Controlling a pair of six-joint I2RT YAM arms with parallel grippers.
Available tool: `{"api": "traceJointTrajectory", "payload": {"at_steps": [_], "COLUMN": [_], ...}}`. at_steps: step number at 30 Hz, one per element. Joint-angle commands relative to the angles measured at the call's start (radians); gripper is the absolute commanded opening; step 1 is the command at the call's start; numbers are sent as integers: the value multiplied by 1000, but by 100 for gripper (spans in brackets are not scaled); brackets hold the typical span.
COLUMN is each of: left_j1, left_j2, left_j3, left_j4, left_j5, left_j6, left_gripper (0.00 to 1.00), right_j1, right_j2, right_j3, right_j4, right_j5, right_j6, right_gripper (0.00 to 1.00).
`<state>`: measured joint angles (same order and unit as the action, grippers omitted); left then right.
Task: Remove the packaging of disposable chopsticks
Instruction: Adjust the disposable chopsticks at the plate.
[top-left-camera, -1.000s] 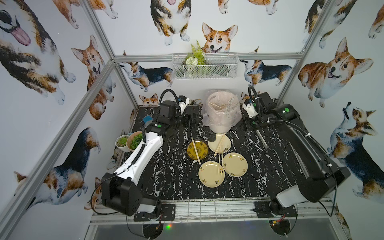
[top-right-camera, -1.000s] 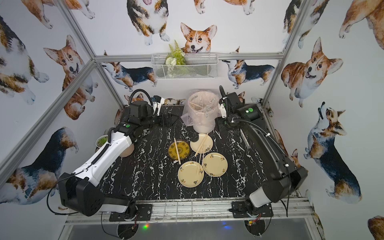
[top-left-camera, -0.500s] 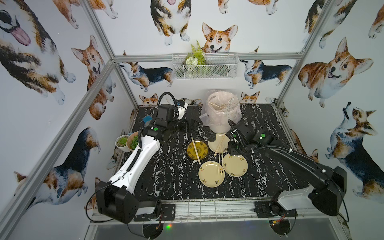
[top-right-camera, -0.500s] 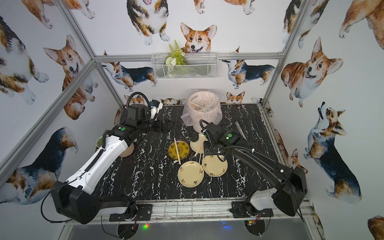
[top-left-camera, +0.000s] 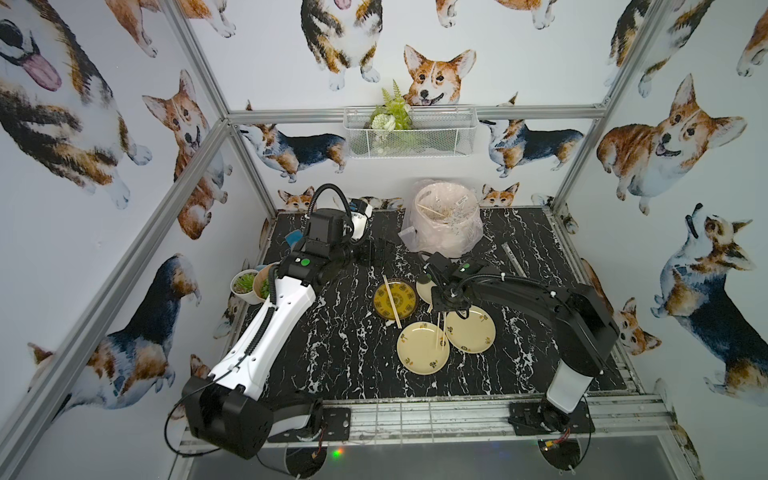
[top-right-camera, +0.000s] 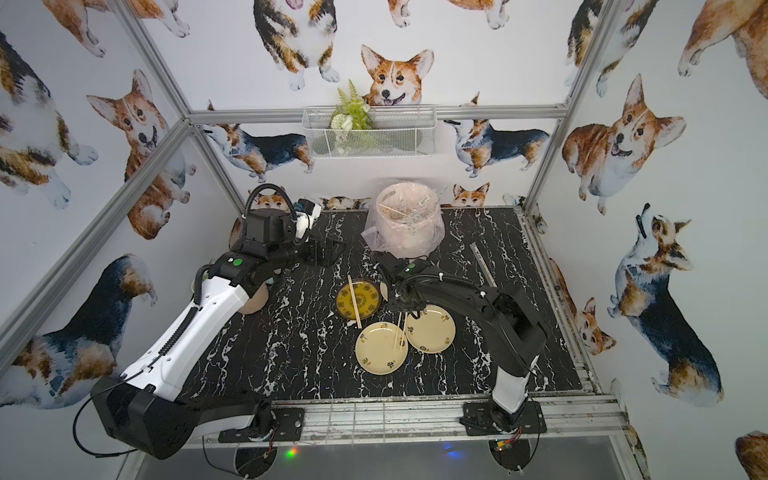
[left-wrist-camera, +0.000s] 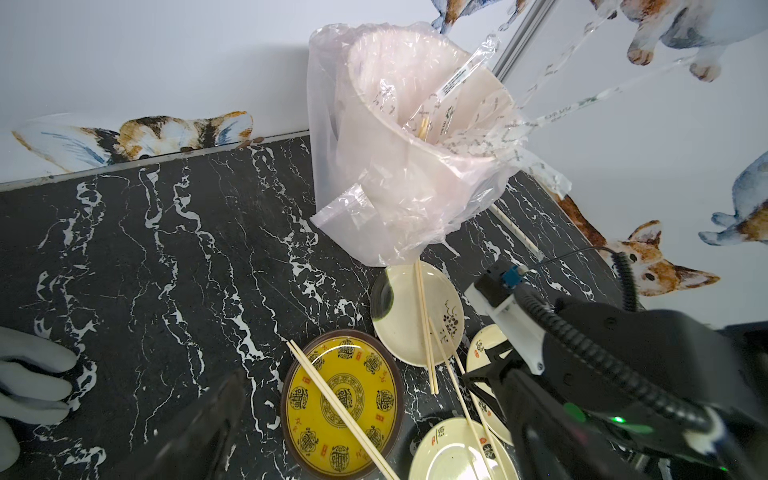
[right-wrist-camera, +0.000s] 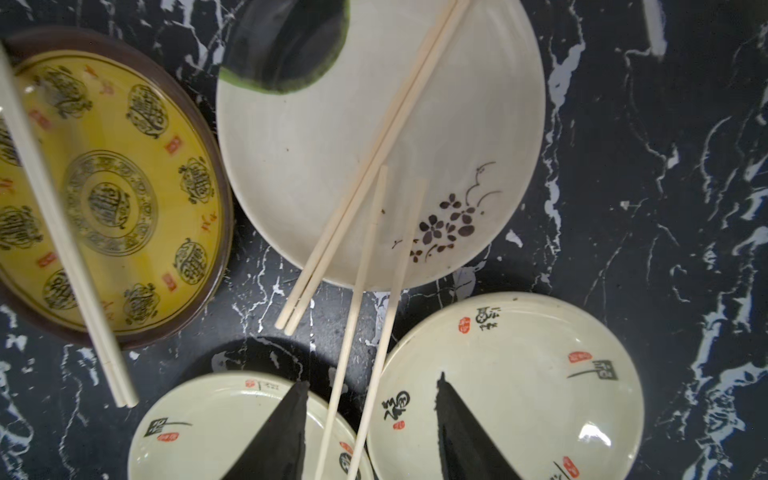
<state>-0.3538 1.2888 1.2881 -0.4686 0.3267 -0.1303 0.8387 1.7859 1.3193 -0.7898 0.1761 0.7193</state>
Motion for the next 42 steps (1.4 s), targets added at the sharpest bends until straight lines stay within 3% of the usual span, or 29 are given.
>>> {"api": "traceJointTrajectory", "payload": {"at_steps": [1, 18, 42], "left_j1": [2, 1, 1], "left_j2": [-8, -6, 6], "left_j3": [0, 0, 3], "left_j4": [-6, -10, -18], "left_j5": [-4, -6, -5], "left_j6": [21, 24, 28], "left_gripper": [100, 100, 100], "right_j1": [5, 5, -8], "right_j2": [37, 120, 107], "right_j3": [18, 37, 14], "right_j4": [-23, -45, -66], "right_j5": [23, 51, 56], "right_j6": [-4, -42, -54], "right_gripper": [53, 57, 58]}}
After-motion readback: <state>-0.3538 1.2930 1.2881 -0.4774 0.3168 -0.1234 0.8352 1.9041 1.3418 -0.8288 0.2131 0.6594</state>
